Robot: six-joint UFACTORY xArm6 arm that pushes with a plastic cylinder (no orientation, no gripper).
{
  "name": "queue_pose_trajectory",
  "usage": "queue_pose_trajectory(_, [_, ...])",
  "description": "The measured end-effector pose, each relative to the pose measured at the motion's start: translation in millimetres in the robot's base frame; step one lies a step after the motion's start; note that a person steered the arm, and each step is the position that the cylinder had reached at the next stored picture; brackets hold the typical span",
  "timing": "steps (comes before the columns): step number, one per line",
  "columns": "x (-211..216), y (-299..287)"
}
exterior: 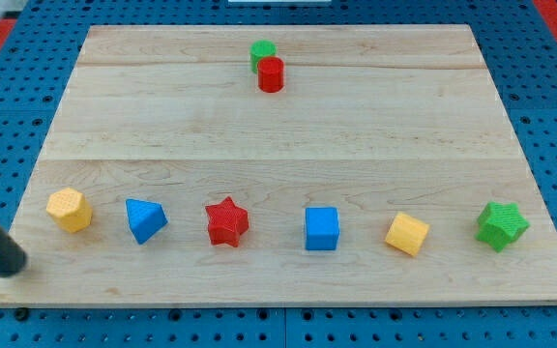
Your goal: Move red circle into red star
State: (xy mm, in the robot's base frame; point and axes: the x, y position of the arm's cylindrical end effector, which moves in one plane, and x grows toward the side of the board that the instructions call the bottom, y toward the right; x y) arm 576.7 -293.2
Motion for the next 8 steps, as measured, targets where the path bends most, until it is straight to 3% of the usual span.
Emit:
queue_pose_trajectory(1, [-41.6, -11.0])
queue_pose_trajectory(2, [-118.2, -9.8])
queue_pose_trajectory(5, [-331.9, 166.8])
queue_pose_trajectory(6, [-363.5, 249.9])
queue_pose_trajectory(7, [-349.6, 304.1])
queue_pose_trajectory(8, [-302.1, 304.2])
